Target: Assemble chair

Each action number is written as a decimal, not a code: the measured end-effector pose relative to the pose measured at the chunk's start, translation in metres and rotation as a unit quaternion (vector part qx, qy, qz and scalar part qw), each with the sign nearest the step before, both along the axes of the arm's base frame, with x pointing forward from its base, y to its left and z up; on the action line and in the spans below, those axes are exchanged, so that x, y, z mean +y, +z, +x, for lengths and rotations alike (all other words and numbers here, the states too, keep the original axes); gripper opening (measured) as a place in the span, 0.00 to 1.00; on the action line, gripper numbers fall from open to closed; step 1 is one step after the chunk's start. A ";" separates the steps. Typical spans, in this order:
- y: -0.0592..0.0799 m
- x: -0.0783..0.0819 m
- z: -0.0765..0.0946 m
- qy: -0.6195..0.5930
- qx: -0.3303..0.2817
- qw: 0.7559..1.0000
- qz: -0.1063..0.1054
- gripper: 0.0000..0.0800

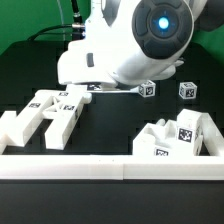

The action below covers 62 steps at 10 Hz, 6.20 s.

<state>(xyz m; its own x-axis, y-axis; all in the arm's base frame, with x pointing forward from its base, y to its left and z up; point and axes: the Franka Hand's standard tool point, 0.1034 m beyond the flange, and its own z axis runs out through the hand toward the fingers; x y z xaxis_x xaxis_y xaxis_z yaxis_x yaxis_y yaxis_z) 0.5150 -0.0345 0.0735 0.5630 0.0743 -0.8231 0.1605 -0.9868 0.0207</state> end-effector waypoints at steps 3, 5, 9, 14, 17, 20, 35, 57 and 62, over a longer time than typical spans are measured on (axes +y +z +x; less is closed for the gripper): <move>-0.004 -0.001 0.016 0.008 -0.063 0.998 0.007 0.36; 0.017 0.009 0.022 -0.008 -0.110 0.994 -0.001 0.36; 0.038 0.027 0.061 0.001 -0.235 0.972 0.006 0.36; 0.034 0.031 0.074 0.000 -0.391 0.920 0.032 0.36; 0.049 0.053 0.109 0.000 -0.485 0.873 0.054 0.36; 0.046 0.052 0.111 0.002 -0.495 0.867 0.055 0.36; 0.039 0.047 0.129 -0.083 -0.627 0.774 0.045 0.36; 0.018 0.054 0.124 -0.068 -0.624 0.777 0.046 0.36; 0.013 0.059 0.128 -0.062 -0.634 0.770 0.046 0.36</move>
Offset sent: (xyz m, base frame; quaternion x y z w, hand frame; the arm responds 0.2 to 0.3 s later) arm 0.0000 0.0000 0.0000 0.0000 0.1938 0.0000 0.9810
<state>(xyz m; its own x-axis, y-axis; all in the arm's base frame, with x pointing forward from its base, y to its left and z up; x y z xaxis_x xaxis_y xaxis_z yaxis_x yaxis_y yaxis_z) 0.6426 0.0243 0.0862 0.9169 -0.0197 0.3987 -0.0271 -0.9996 0.0128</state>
